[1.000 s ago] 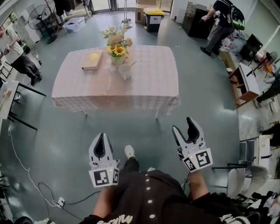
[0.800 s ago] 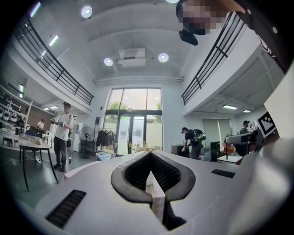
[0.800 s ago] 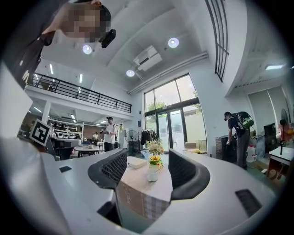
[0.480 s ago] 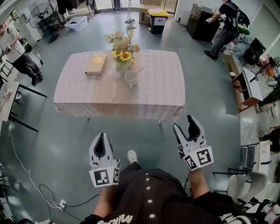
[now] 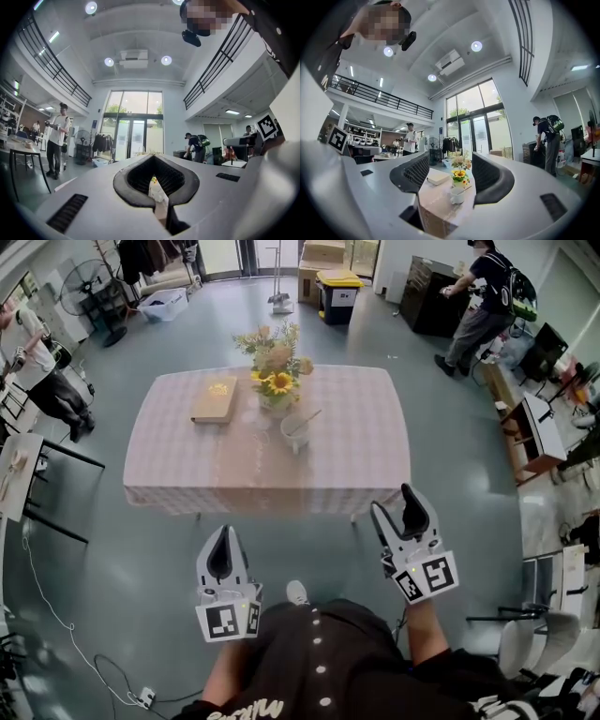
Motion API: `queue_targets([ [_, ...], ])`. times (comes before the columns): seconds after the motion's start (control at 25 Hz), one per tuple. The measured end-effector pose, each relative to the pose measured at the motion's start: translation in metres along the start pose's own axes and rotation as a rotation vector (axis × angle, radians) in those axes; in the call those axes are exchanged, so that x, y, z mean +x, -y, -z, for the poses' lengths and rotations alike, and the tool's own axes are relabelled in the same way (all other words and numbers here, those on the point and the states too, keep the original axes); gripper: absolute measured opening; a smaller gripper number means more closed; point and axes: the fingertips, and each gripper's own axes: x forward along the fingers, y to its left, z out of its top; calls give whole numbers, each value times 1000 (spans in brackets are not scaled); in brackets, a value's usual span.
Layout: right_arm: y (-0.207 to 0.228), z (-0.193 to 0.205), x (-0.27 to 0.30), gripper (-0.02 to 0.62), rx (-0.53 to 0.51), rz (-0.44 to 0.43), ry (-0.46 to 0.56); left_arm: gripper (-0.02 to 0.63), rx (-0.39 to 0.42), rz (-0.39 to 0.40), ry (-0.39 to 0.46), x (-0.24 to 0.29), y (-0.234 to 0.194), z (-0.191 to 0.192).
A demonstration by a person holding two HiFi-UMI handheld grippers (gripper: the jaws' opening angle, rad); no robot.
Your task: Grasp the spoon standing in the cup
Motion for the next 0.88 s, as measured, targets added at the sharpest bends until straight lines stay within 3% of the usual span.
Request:
queue_targets([
  [0.4,-7,4,49,262,4,67,3,17,-16,74,-18,46,-34,10],
  [0.88,4,27,60,262,33,123,-54,17,-25,135,-63,77,-35,28],
])
